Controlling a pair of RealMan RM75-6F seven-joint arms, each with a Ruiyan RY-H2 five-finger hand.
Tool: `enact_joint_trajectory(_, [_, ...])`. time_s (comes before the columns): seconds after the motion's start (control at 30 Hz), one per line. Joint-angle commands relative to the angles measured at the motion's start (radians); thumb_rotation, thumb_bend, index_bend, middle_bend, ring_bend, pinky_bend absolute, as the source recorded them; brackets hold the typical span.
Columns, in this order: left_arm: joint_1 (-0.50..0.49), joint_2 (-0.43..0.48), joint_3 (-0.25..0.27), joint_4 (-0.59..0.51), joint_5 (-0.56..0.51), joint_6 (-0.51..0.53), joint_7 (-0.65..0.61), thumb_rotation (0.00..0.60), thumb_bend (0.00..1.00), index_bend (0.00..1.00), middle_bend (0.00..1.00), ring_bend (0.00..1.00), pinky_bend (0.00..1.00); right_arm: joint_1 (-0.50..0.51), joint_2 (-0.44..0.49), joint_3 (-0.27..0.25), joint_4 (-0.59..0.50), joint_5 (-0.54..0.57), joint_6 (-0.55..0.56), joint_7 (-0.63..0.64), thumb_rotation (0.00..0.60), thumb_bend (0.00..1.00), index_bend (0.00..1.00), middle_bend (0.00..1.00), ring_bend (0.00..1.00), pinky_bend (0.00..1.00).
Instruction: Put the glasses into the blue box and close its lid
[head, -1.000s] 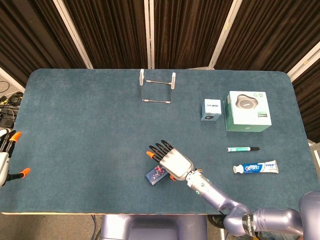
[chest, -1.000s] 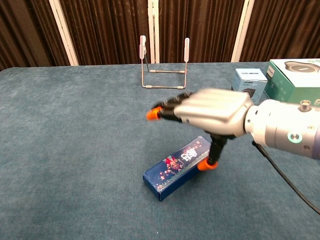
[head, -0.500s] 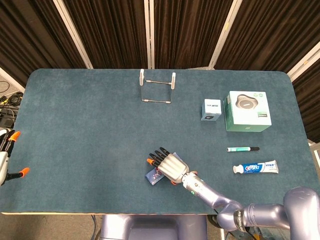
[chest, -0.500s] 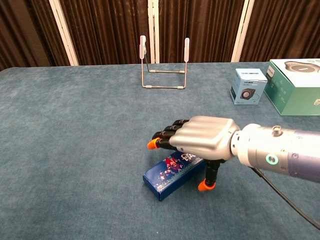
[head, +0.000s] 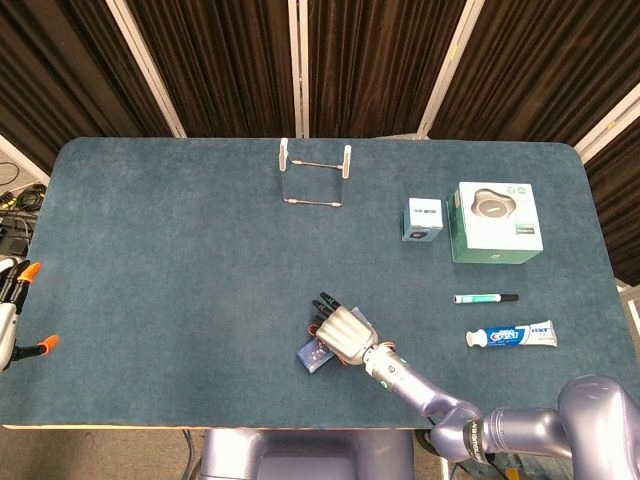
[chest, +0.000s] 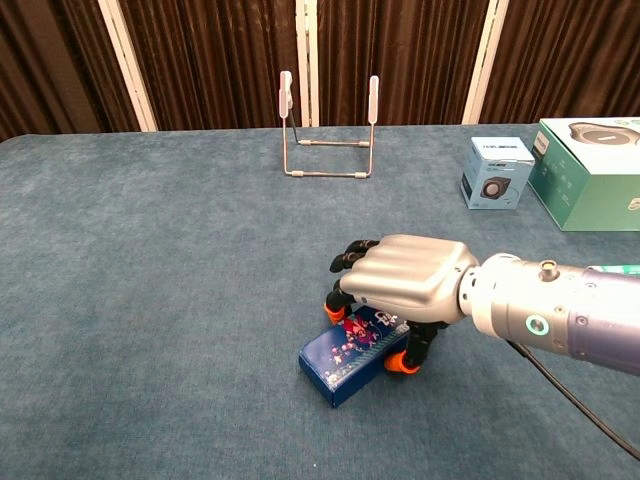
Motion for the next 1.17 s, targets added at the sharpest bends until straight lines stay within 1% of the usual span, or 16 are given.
enact_joint_trajectory(0.03, [0.000,0.000,0.000,-0.001,-0.001,0.000,0.001,0.600,0.00,0.00,0.00,0.00,0.00,-0.004,-0.002,-0.002,0.003,-0.009,0.008,0.009,0.600,0.25,0.43,0.29,0.09,0.00])
enact_joint_trajectory(0.1, [0.000,-0.001,0.000,-0.001,-0.001,-0.001,0.002,0.600,0.00,0.00,0.00,0.00,0.00,-0.006,-0.001,-0.003,0.002,-0.014,0.010,0.017,0.600,0.23,0.34,0.22,0.08,0.00])
enact_joint_trajectory(0.17, [0.000,0.000,0.000,-0.002,-0.001,-0.001,0.002,0.600,0.00,0.00,0.00,0.00,0.00,-0.007,0.005,-0.004,-0.006,-0.014,0.005,0.031,0.600,0.19,0.18,0.08,0.02,0.00])
enact_joint_trajectory(0.23, [0.000,0.001,0.000,-0.003,0.000,0.000,0.001,0.600,0.00,0.00,0.00,0.00,0.00,-0.008,0.017,-0.006,-0.019,-0.014,0.002,0.040,0.600,0.13,0.08,0.01,0.00,0.00])
enact_joint_trajectory(0.3, [0.000,0.002,0.000,-0.004,0.001,0.001,-0.002,0.600,0.00,0.00,0.00,0.00,0.00,-0.019,0.037,-0.004,-0.050,-0.029,0.031,0.042,0.600,0.07,0.03,0.00,0.00,0.00])
enact_joint_trajectory(0.37, [0.002,0.005,0.001,-0.006,0.006,0.006,-0.007,0.600,0.00,0.00,0.00,0.00,0.00,-0.039,0.080,-0.011,-0.100,-0.048,0.068,0.044,0.600,0.01,0.01,0.00,0.00,0.00])
enact_joint_trajectory(0.4, [0.003,0.006,0.001,-0.007,0.008,0.008,-0.010,0.600,0.00,0.00,0.00,0.00,0.00,-0.047,0.098,-0.014,-0.120,-0.056,0.081,0.045,0.600,0.00,0.01,0.00,0.00,0.00])
enact_joint_trajectory(0.53, [0.010,0.013,0.004,-0.015,0.025,0.025,-0.019,0.600,0.00,0.00,0.00,0.00,0.00,-0.094,0.186,-0.034,-0.199,-0.115,0.162,0.069,0.600,0.00,0.00,0.00,0.00,0.00])
enact_joint_trajectory(0.63, [0.018,0.018,0.009,-0.022,0.044,0.045,-0.022,0.600,0.00,0.00,0.00,0.00,0.00,-0.148,0.267,-0.052,-0.238,-0.187,0.257,0.115,0.600,0.00,0.00,0.00,0.00,0.00])
enact_joint_trajectory(0.7, [0.023,0.021,0.013,-0.028,0.060,0.060,-0.023,0.600,0.00,0.00,0.00,0.00,0.00,-0.198,0.326,-0.061,-0.250,-0.236,0.342,0.172,0.600,0.00,0.00,0.00,0.00,0.00])
enact_joint_trajectory(0.8, [0.029,0.025,0.015,-0.034,0.073,0.075,-0.026,0.600,0.00,0.00,0.00,0.00,0.00,-0.248,0.374,-0.068,-0.246,-0.272,0.419,0.251,0.600,0.00,0.00,0.00,0.00,0.00])
enact_joint_trajectory(0.83, [0.033,0.027,0.016,-0.038,0.080,0.084,-0.026,0.600,0.00,0.00,0.00,0.00,0.00,-0.278,0.395,-0.069,-0.235,-0.288,0.466,0.295,0.600,0.00,0.00,0.00,0.00,0.00])
enact_joint_trajectory(0.9, [0.037,0.029,0.020,-0.043,0.092,0.094,-0.026,0.600,0.00,0.00,0.00,0.00,0.00,-0.315,0.417,-0.070,-0.209,-0.305,0.524,0.343,0.600,0.00,0.00,0.00,0.00,0.00])
enact_joint_trajectory(1.0, [0.041,0.030,0.024,-0.046,0.103,0.104,-0.023,0.600,0.00,0.00,0.00,0.00,0.00,-0.351,0.436,-0.072,-0.179,-0.320,0.578,0.383,0.600,0.00,0.00,0.00,0.00,0.00])
enact_joint_trajectory(1.07, [0.047,0.032,0.028,-0.050,0.117,0.117,-0.020,0.600,0.00,0.00,0.00,0.00,0.00,-0.399,0.460,-0.074,-0.138,-0.337,0.647,0.426,0.600,0.00,0.00,0.00,0.00,0.00])
enact_joint_trajectory(1.17, [0.054,0.032,0.030,-0.050,0.129,0.135,-0.015,0.600,0.00,0.00,0.00,0.00,0.00,-0.455,0.483,-0.083,-0.103,-0.350,0.712,0.475,0.600,0.00,0.00,0.00,0.00,0.00])
